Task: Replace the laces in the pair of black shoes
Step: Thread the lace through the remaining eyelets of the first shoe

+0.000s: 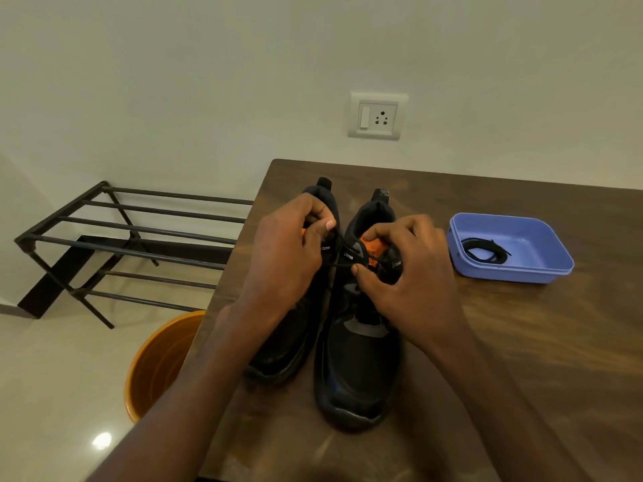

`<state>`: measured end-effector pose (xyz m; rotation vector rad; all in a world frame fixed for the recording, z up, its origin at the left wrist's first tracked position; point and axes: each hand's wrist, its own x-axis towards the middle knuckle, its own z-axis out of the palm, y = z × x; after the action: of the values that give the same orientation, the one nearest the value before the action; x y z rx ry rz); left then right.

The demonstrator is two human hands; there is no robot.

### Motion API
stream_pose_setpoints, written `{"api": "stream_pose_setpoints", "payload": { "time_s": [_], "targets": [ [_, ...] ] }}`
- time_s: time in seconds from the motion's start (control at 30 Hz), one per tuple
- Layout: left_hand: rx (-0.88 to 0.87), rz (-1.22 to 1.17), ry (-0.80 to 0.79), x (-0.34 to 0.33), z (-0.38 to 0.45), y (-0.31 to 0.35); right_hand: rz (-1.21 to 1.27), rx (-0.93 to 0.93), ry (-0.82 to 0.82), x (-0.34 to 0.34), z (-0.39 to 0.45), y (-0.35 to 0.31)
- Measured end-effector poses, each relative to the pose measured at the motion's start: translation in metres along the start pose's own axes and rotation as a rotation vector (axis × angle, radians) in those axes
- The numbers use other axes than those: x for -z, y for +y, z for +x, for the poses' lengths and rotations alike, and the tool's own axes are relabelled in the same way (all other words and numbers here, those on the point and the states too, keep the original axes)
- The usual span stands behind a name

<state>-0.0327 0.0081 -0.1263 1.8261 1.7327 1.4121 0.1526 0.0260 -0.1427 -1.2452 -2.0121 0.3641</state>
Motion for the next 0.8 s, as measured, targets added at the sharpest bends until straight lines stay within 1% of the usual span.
{"api": "stream_pose_setpoints", "payload": {
  "time_s": [0.07, 0.13, 0.17, 0.2, 0.27, 0.37, 0.47, 0.57, 0.63, 0.7, 0.73, 0.77, 0.8],
  "targets": [
    [-0.051, 0.061, 0.020, 0.002, 0.002, -0.004, -0.154, 0.070, -0.062, -0.002, -0.003, -0.012],
    [-0.082, 0.124, 0.004, 0.003, 0.001, -0.008, -0.380, 0.051, -0.149, -0.010, -0.007, -0.022],
    [-0.096, 0.160, -0.007, 0.003, 0.000, -0.010, -0.433, 0.032, -0.158, -0.013, -0.010, -0.025],
    [-0.107, 0.191, -0.017, 0.004, 0.000, -0.012, -0.435, 0.012, -0.145, -0.016, -0.011, -0.028],
    [-0.105, 0.232, -0.032, 0.005, -0.001, -0.012, -0.362, -0.026, -0.096, -0.014, -0.011, -0.033],
    [-0.094, 0.304, -0.041, 0.009, -0.001, -0.007, -0.276, -0.111, -0.086, -0.004, -0.008, -0.032],
    [-0.076, 0.382, -0.076, 0.015, -0.001, -0.002, -0.071, -0.235, -0.110, 0.002, -0.008, -0.034],
    [0.005, 0.507, -0.105, 0.019, -0.001, 0.008, 0.094, -0.305, -0.126, 0.012, -0.007, -0.033],
    [0.051, 0.574, -0.124, 0.021, -0.002, 0.013, 0.037, -0.290, -0.137, 0.019, -0.006, -0.029],
    [0.087, 0.619, -0.132, 0.024, -0.001, 0.016, -0.142, -0.260, -0.144, 0.026, -0.005, -0.025],
    [0.102, 0.642, -0.137, 0.025, 0.000, 0.016, -0.196, -0.258, -0.122, 0.030, -0.005, -0.023],
    [0.120, 0.661, -0.142, 0.026, 0.001, 0.017, -0.199, -0.272, -0.098, 0.034, -0.005, -0.021],
    [0.140, 0.671, -0.145, 0.025, 0.001, 0.017, -0.124, -0.314, -0.081, 0.039, -0.005, -0.017]
  ]
}}
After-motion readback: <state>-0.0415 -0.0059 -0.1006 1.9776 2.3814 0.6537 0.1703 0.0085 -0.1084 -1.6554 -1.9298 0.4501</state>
